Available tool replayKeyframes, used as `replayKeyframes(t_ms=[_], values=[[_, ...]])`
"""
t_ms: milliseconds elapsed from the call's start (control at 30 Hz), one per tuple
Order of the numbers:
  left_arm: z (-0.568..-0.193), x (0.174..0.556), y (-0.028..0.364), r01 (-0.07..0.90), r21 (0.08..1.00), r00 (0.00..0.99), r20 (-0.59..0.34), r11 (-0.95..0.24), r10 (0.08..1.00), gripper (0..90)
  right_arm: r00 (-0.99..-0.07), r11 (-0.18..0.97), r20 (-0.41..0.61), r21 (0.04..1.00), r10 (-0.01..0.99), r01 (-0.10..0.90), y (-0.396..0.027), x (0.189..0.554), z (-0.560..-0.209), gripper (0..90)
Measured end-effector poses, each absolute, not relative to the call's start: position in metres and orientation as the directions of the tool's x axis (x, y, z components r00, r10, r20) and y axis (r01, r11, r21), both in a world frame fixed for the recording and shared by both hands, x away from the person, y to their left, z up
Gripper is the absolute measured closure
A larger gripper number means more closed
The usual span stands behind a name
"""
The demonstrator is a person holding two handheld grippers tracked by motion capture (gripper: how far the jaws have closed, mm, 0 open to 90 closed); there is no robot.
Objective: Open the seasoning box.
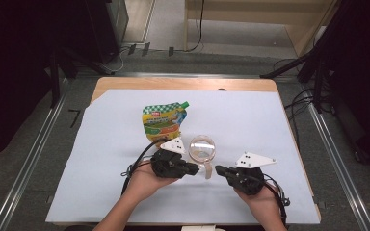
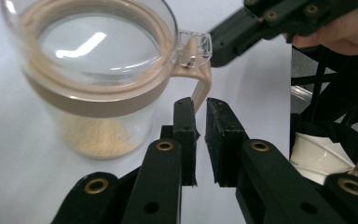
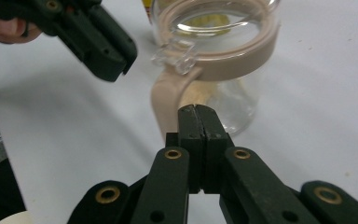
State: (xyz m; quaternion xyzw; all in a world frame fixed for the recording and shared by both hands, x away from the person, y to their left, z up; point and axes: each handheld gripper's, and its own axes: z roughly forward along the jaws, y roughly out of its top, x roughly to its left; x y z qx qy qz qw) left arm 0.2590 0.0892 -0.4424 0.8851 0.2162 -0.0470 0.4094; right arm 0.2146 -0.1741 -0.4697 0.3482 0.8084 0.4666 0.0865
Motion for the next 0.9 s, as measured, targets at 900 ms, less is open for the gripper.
replayKeyframes(t_ms=[900], values=[[-0.447, 0.275, 0.117, 0.448, 0.724, 0.877, -0.245, -0.524, 0.413, 47.9, -0.782, 0.401, 0.144, 0.794, 0.606, 0.457, -0.124, 0.209, -0.494, 90.0]])
